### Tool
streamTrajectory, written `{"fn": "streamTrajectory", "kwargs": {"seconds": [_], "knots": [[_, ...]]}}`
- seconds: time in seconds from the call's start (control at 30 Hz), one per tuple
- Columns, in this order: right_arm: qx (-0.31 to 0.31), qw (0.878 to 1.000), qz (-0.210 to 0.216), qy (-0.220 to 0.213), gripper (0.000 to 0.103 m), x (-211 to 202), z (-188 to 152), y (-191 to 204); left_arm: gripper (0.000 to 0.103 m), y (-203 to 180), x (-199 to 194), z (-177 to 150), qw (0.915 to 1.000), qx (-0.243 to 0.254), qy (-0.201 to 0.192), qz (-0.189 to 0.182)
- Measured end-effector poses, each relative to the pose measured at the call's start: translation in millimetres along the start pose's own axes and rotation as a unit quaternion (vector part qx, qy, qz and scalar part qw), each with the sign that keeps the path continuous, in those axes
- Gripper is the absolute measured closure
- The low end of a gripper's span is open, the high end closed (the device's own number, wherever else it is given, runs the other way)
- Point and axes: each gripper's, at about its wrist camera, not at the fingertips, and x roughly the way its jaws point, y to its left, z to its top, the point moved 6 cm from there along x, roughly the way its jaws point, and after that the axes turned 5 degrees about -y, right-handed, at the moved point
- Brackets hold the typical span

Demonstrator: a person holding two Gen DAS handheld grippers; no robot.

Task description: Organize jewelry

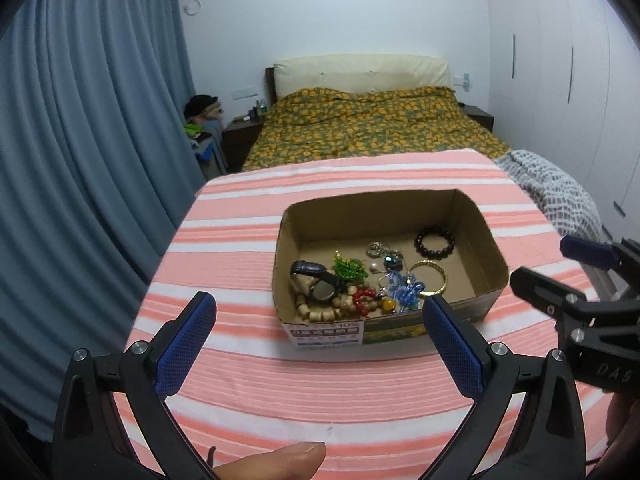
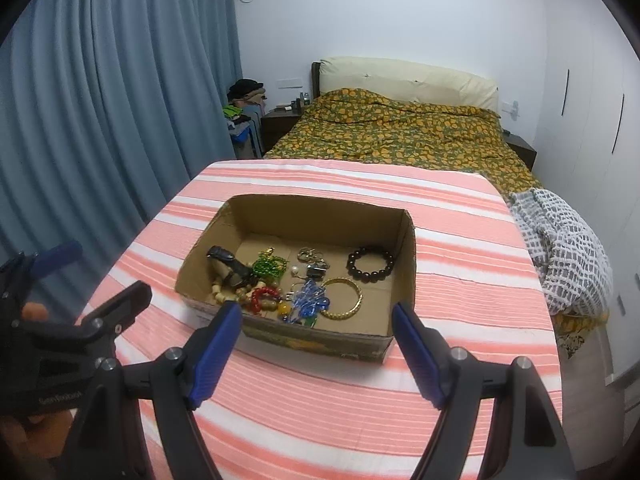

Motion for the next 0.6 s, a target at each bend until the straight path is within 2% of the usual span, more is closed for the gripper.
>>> {"fn": "streamTrajectory", "kwargs": {"seconds": [0.27, 0.6], "knots": [[-0.019, 1.0, 0.002, -0.006, 0.021, -15, 3, 14, 0.0, 12, -12, 2, 0.9995, -0.03, 0.001, -0.007], [-0.02, 1.0, 0.006, 0.001, 0.021, -18, -1, 19, 0.0, 19, -13, 1, 0.9993, -0.036, 0.007, 0.008]]}}
